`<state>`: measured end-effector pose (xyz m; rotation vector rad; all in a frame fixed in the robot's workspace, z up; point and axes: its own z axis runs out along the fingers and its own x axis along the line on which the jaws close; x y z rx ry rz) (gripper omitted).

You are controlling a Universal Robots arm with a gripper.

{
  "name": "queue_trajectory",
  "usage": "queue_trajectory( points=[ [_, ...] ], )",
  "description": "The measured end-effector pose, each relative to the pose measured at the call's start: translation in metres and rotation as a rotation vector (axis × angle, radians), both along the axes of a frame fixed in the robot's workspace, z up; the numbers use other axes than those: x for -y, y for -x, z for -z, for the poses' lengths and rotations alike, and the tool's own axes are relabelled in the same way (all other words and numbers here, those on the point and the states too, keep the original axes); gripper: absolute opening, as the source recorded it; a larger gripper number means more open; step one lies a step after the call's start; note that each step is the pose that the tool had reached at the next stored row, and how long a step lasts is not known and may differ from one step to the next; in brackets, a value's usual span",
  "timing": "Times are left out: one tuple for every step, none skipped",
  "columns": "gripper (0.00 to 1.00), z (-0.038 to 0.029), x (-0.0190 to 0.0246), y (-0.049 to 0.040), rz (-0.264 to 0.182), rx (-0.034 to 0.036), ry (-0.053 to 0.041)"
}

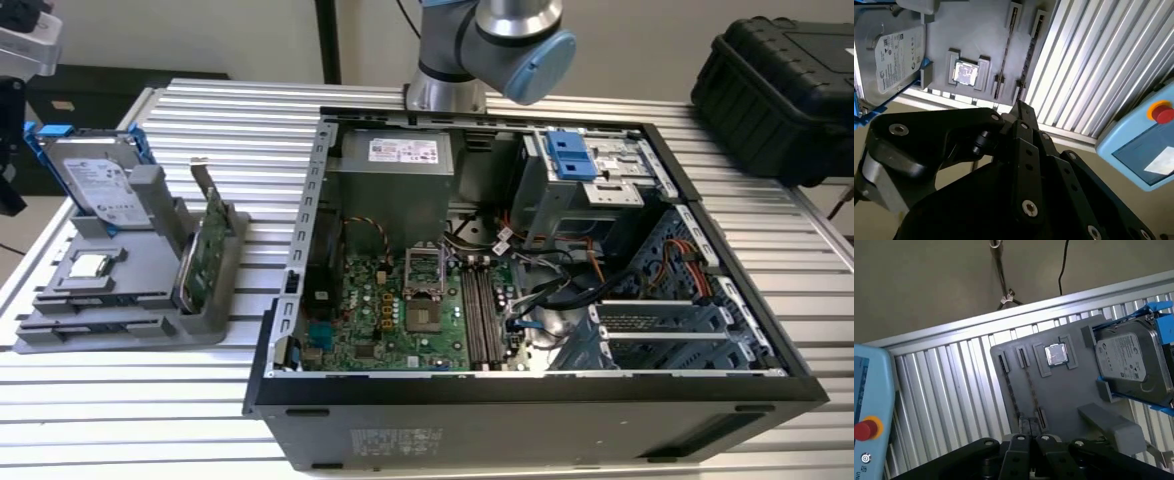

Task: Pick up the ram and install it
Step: 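Pick up the ram and move it above insertion slot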

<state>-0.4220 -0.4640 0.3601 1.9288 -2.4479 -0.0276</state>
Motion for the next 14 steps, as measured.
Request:
queue_trajectory(
  points=[
    [0.0, 0.0007, 0.0, -0.0001, -0.003, 0.0044, 0.0009],
    [0.0, 0.0013, 0.0001, -0.0001, -0.006, 0.0065, 0.0015],
    [0.0, 0.0018, 0.0, -0.0001, -0.011, 0.0075, 0.002],
    [0.0, 0.0024, 0.0, -0.0001, -0.017, 0.0078, 0.0024],
    [0.0, 0.0031, 0.0, 0.0, -0.026, 0.0078, 0.0028],
    [0.0, 0.0038, 0.0, 0.0, -0.037, 0.0079, 0.003],
    [0.0, 0.0045, 0.0, 0.0, -0.051, 0.0079, 0.0031],
    [0.0, 0.0053, 0.0, 0.0, -0.064, 0.008, 0.0032],
    [0.0, 0.006, 0.0, 0.0, -0.077, 0.0081, 0.0033],
    [0.0, 0.0067, 0.0, 0.0, -0.089, 0.0083, 0.0034],
    [0.0, 0.0074, 0.0, 0.0, -0.1, 0.0085, 0.0035],
    [0.0, 0.0076, 0.0, 0.0, -0.108, 0.0084, 0.004],
    [0.0, 0.0076, 0.0, 0.0, -0.109, 0.0083, 0.0043],
    [0.0, 0.0076, 0.0, 0.0, -0.109, 0.0083, 0.0045]
  ],
)
